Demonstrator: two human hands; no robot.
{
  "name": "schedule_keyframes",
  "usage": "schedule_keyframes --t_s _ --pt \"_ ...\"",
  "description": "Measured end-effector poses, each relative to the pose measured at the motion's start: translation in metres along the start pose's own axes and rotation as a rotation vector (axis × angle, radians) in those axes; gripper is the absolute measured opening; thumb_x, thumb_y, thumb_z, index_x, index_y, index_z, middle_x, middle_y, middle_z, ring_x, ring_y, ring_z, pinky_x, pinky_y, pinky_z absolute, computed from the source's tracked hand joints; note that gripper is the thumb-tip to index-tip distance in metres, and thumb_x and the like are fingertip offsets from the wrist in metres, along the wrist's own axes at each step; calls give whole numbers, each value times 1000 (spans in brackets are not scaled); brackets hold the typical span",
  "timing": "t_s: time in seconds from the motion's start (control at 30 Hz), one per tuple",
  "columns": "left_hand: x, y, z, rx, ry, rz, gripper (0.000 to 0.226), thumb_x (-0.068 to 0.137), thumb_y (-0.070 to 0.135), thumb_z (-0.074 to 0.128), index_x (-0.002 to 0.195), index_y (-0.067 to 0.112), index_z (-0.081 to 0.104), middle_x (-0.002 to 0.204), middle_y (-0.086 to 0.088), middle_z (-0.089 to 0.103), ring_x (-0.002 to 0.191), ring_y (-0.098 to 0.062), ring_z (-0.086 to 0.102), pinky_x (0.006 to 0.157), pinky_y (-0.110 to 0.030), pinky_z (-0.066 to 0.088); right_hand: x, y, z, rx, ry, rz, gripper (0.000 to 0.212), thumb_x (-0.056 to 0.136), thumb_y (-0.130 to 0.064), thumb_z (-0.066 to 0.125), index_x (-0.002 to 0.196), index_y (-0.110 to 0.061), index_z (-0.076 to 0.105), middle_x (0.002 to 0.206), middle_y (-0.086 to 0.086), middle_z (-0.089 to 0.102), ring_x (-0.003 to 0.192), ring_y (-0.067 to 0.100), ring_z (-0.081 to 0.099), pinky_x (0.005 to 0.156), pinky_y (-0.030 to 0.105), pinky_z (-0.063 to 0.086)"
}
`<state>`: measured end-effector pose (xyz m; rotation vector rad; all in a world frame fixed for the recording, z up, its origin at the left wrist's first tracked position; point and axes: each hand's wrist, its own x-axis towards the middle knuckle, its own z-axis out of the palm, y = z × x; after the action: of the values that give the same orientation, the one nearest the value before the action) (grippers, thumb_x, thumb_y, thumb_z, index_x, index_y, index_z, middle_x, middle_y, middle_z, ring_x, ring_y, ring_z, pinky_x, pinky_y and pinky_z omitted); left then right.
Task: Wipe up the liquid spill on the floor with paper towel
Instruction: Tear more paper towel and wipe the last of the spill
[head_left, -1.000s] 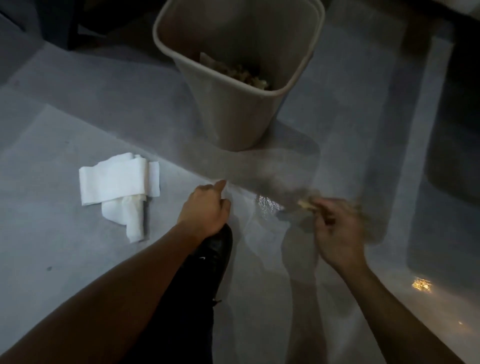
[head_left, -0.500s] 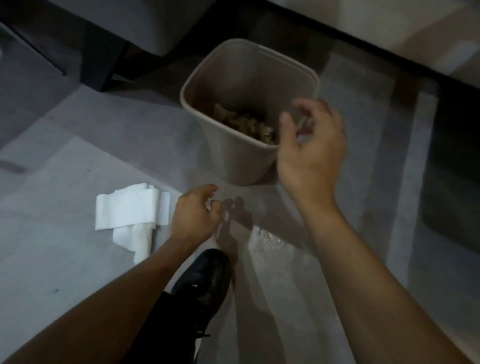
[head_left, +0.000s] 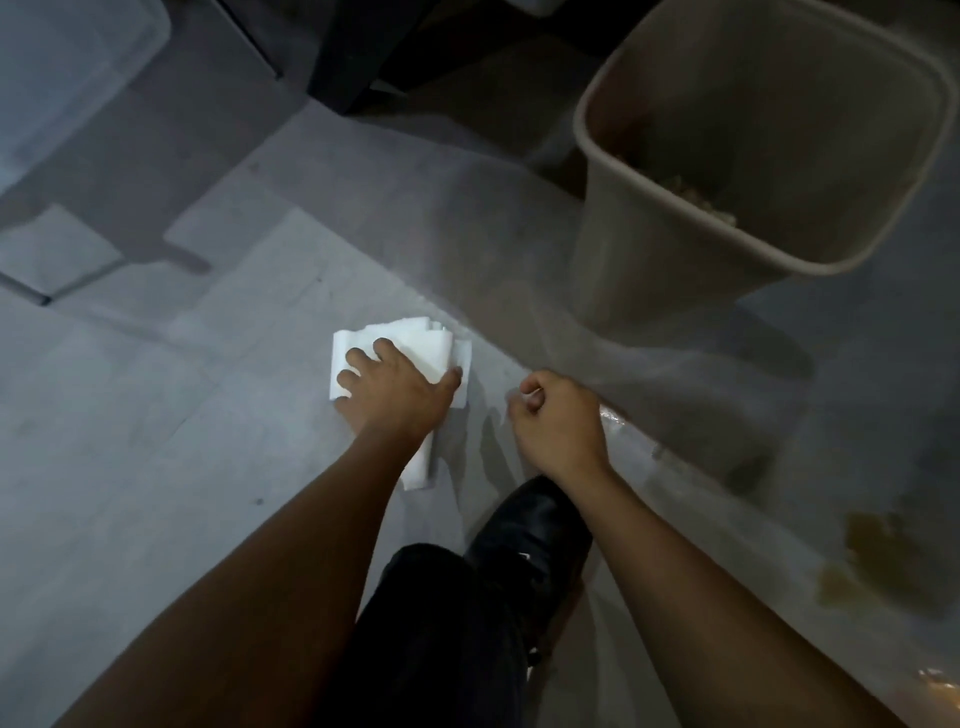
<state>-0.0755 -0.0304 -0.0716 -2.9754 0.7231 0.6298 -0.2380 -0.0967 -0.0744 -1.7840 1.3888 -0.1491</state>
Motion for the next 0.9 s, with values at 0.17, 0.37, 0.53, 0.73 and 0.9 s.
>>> schedule_keyframes --t_s 0.17,0.37,0.53,0.73,0.9 --pt "15 0 1 -3 -77 26 49 94 54 50 122 14 51 135 -16 38 123 -40 41 96 -51 40 15 -7 10 -29 -31 17 11 91 -29 65 87 -19 66 73 -2 66 68 11 62 69 28 55" --pt "25 -28 -10 -405 -13 212 27 88 36 50 79 11 55 99 -13 57 100 -36 52 80 -42 45 38 -26 26 -158 -152 -66 50 85 -43 71 127 -22 56 121 6 54 110 23 54 93 37 51" --pt "25 -36 -22 -873 -52 59 18 87 24 54 80 14 68 82 -3 67 79 -23 62 70 -36 49 51 -49 57 -504 -221 -208 57 85 -45 72 134 -30 46 133 9 35 120 31 40 97 40 45" --pt "20 -33 -35 -1510 -527 -282 34 83 20 48 106 5 67 88 -13 71 82 -31 68 75 -39 57 50 6 0 -97 -35 -79 14 82 -30 77 80 -18 69 83 2 66 75 19 60 61 23 38" --pt "6 -5 -10 -1462 -772 -311 30 85 15 44 107 3 60 102 -19 66 85 -31 68 76 -41 59 20 62 -96 447 26 235 23 81 -9 79 72 -16 59 66 -2 69 61 15 62 61 34 49"
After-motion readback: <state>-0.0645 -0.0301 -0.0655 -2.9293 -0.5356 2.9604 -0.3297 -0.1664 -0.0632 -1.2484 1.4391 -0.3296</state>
